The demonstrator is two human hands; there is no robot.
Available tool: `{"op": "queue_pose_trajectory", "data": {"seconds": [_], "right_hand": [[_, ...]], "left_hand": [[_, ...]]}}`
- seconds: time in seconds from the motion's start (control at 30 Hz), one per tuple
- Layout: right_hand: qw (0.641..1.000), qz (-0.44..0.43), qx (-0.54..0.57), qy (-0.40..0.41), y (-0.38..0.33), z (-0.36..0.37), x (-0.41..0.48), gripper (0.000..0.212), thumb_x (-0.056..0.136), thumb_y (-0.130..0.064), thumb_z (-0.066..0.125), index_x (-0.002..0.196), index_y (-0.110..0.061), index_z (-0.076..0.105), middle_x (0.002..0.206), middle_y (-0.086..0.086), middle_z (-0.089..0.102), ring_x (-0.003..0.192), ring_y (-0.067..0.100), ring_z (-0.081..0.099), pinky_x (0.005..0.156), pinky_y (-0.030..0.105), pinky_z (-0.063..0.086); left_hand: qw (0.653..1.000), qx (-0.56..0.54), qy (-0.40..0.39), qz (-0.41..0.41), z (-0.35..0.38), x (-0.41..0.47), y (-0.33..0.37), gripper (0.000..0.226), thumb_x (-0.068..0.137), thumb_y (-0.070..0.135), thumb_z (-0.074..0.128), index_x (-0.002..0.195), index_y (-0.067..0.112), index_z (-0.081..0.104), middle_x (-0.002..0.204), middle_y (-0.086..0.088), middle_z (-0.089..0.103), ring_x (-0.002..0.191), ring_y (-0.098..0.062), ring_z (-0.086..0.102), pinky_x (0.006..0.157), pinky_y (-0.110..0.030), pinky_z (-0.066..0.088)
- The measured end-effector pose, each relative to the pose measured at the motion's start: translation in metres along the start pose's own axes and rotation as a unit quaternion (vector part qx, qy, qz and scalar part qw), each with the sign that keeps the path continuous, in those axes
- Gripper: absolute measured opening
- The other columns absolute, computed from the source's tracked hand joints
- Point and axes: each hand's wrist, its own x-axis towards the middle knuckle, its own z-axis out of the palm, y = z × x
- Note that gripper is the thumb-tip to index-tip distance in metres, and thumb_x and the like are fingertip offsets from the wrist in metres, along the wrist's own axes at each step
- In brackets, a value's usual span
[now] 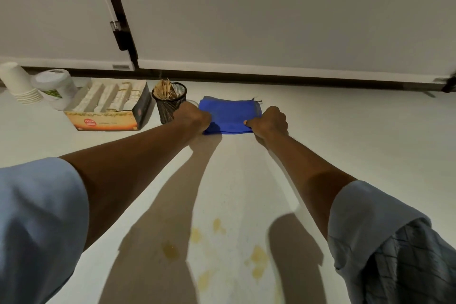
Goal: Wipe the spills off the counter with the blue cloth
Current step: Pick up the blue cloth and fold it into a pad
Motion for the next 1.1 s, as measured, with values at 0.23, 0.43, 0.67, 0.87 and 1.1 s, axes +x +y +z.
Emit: {"op": "queue_pose_trajectory", "data": {"seconds": [0.23, 0.43, 0.67, 0.87, 1.1], "right_hand": [[0.993, 0.074, 0.089, -0.03, -0.003, -0.001, 0.002, 0.035, 0.078, -0.022, 0.085, 0.09, -0.011, 0.054, 0.067, -0.001, 0.053, 0.055, 0.013, 0.055, 0.058, 0.029, 0.055], [0.964, 0.112, 0.23, -0.074, -0.008, -0.045, -0.031, 0.024, 0.074, -0.013, 0.082, 0.09, -0.002, 0.067, 0.084, 0.012, 0.069, 0.073, 0.024, 0.067, 0.066, 0.031, 0.059], [0.966, -0.017, 0.257, -0.038, -0.008, -0.097, -0.132, 0.014, 0.071, -0.007, 0.079, 0.074, -0.011, 0.066, 0.076, 0.01, 0.069, 0.071, 0.024, 0.066, 0.069, 0.038, 0.059], [0.961, -0.214, 0.161, -0.062, 0.001, -0.104, -0.256, 0.022, 0.078, -0.006, 0.074, 0.077, -0.018, 0.056, 0.075, 0.001, 0.072, 0.068, 0.025, 0.068, 0.061, 0.042, 0.056], [0.963, -0.24, 0.083, -0.092, 0.011, -0.095, -0.363, 0.022, 0.091, -0.014, 0.069, 0.092, -0.027, 0.051, 0.081, -0.007, 0.071, 0.066, 0.016, 0.066, 0.061, 0.037, 0.058]], "left_hand": [[0.988, -0.099, -0.091, -0.07, -0.006, -0.002, 0.001, 0.043, 0.086, 0.01, 0.089, 0.121, -0.003, 0.069, 0.091, -0.011, 0.063, 0.072, -0.02, 0.061, 0.05, -0.032, 0.048], [0.969, -0.187, -0.148, -0.061, -0.036, -0.052, 0.0, 0.009, 0.086, 0.001, 0.078, 0.092, 0.004, 0.073, 0.097, -0.015, 0.064, 0.069, -0.022, 0.061, 0.045, -0.03, 0.052], [0.916, -0.345, -0.194, -0.062, -0.065, -0.161, -0.037, 0.015, 0.083, -0.006, 0.066, 0.093, -0.001, 0.076, 0.09, -0.015, 0.071, 0.07, -0.025, 0.068, 0.048, -0.025, 0.058], [0.911, -0.373, -0.175, -0.001, -0.084, -0.245, -0.077, 0.049, 0.08, -0.009, 0.067, 0.112, 0.023, 0.084, 0.094, -0.014, 0.087, 0.074, -0.022, 0.083, 0.062, -0.032, 0.066], [0.923, -0.363, -0.129, 0.02, -0.103, -0.307, -0.119, 0.041, 0.076, 0.002, 0.072, 0.114, 0.017, 0.079, 0.082, -0.013, 0.083, 0.082, -0.025, 0.084, 0.075, -0.035, 0.065]]}}
